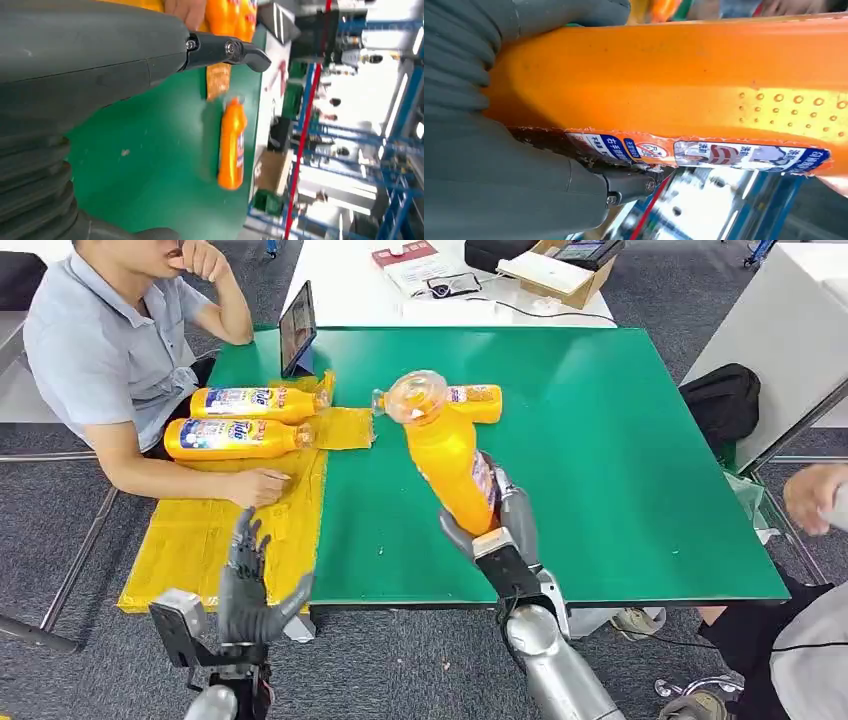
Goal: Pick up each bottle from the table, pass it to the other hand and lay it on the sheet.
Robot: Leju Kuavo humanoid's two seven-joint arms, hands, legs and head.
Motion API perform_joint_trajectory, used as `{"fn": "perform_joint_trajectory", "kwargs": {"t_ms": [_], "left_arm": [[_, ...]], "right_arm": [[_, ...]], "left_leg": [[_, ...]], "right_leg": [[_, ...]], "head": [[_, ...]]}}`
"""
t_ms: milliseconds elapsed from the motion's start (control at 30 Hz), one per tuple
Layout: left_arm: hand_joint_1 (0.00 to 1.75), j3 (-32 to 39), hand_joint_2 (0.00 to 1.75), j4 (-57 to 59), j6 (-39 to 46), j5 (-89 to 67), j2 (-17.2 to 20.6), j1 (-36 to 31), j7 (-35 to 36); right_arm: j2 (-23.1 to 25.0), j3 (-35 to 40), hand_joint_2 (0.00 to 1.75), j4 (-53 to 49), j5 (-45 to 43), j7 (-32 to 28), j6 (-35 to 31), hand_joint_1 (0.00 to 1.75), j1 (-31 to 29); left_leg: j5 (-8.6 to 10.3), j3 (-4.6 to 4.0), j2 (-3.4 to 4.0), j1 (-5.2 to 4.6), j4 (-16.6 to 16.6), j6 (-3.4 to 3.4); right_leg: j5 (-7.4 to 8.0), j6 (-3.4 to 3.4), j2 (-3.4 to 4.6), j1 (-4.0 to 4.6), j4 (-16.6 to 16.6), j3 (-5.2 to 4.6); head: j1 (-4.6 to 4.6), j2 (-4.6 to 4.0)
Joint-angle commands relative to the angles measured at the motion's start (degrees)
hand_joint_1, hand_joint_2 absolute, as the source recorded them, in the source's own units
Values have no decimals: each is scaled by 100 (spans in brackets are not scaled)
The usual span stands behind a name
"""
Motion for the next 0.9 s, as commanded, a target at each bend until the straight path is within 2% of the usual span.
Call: {"fn": "perform_joint_trajectory", "kwargs": {"t_ms": [33,67,100,167,333,533,900], "left_arm": [[0,-366,175,336,-64,-24,171,-30,-22],[0,-387,175,333,-86,-37,182,-37,-16],[0,-519,175,358,-348,51,112,-256,-183],[0,-475,175,320,-331,130,15,-347,-194],[0,-399,175,290,-233,523,-118,-568,-65],[0,-460,175,335,-348,690,-66,-581,-20],[0,-755,175,680,-816,955,27,-703,242]], "right_arm": [[132,177,175,32,45,-101,47,175,-33],[119,226,175,59,50,-104,69,175,-53],[106,1054,175,1007,491,126,618,175,-448],[196,1333,175,1511,624,97,612,175,-581],[421,1917,175,2287,777,-13,542,175,-662],[417,2044,175,2387,742,2,634,175,-713],[510,2222,175,2692,811,-23,357,175,-1007]], "left_leg": [[-11,28,1,2,-5,-8],[-7,21,3,2,-5,-7],[-2,9,-3,1,-4,-5],[-9,27,14,9,-4,-9],[-7,32,9,13,-7,-11],[-7,26,-4,8,-4,-8],[-5,23,-4,6,-3,-8]], "right_leg": [[-12,-14,2,3,0,26],[-7,-12,3,3,-1,18],[-4,-7,-2,1,0,8],[-5,-12,19,10,-2,23],[-6,-15,12,13,-5,30],[-11,-12,-2,8,1,27],[-10,-12,-3,6,3,21]], "head": [[0,0],[0,0],[0,0],[0,0],[2,0],[0,0],[0,0]]}}
